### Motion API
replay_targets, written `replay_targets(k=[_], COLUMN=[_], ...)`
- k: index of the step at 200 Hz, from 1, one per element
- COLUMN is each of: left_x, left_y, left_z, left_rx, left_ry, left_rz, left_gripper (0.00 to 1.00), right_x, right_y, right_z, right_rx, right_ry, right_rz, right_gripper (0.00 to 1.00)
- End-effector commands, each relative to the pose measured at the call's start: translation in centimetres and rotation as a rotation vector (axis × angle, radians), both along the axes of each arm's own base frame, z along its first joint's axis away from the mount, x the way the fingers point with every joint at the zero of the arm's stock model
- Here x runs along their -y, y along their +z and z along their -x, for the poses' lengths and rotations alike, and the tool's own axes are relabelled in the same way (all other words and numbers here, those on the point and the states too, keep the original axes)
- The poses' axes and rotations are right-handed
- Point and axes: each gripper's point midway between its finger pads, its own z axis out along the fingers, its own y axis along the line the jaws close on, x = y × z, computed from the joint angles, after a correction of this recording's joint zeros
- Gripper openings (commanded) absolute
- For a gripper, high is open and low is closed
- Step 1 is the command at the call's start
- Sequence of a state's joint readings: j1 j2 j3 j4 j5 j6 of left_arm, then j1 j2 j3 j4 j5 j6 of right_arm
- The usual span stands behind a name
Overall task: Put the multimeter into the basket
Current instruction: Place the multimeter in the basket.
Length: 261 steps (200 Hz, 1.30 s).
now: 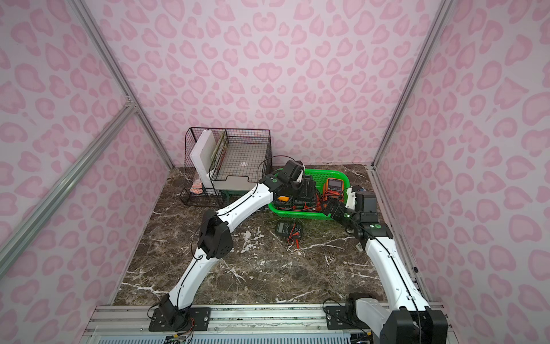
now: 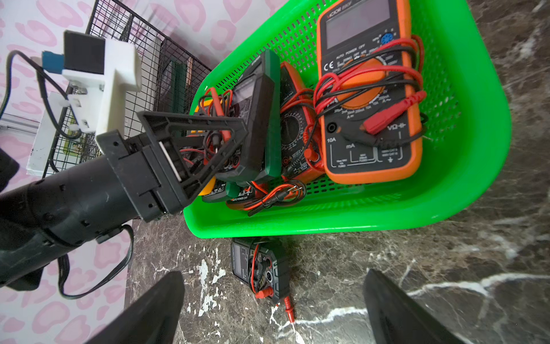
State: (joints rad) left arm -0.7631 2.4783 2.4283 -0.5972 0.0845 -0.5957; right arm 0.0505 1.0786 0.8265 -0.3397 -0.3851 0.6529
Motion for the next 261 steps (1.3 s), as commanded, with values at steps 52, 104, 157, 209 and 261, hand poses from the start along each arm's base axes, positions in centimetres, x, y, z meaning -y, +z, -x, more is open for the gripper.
replay_targets(k=[52, 104, 157, 209, 261], left_x=[-0.1, -1.3, -5.5, -11.8, -15.8], left_y=[6.3, 11.3, 12.6, 7.1, -1.4], left_z=[-0.1, 1.3, 4.1, 8.6, 12.4], left_rx=[0.095, 0.14, 0.15, 0.098, -0.051], left_ry=[-0.014, -0.028, 0.002, 0.063, 0.041], left_rz=[0.085, 0.116, 0.033, -0.092, -0.266], left_gripper=[0.99, 0.99, 0.99, 0.98, 0.98], right_x=[0.0, -0.2, -2.8, -6.3, -6.0], right_y=[1.2, 0.6, -2.7, -5.3, -5.7], right_z=[0.3, 1.2, 3.0, 3.8, 3.7], right_rx=[0.031, 0.025, -0.028, -0.069, -0.094], right_ry=[0.0, 0.014, 0.087, 0.166, 0.16], right_rz=[0.002, -0.009, -0.021, -0.01, 0.034], right_gripper=[0.99, 0.99, 0.99, 0.99, 0.99])
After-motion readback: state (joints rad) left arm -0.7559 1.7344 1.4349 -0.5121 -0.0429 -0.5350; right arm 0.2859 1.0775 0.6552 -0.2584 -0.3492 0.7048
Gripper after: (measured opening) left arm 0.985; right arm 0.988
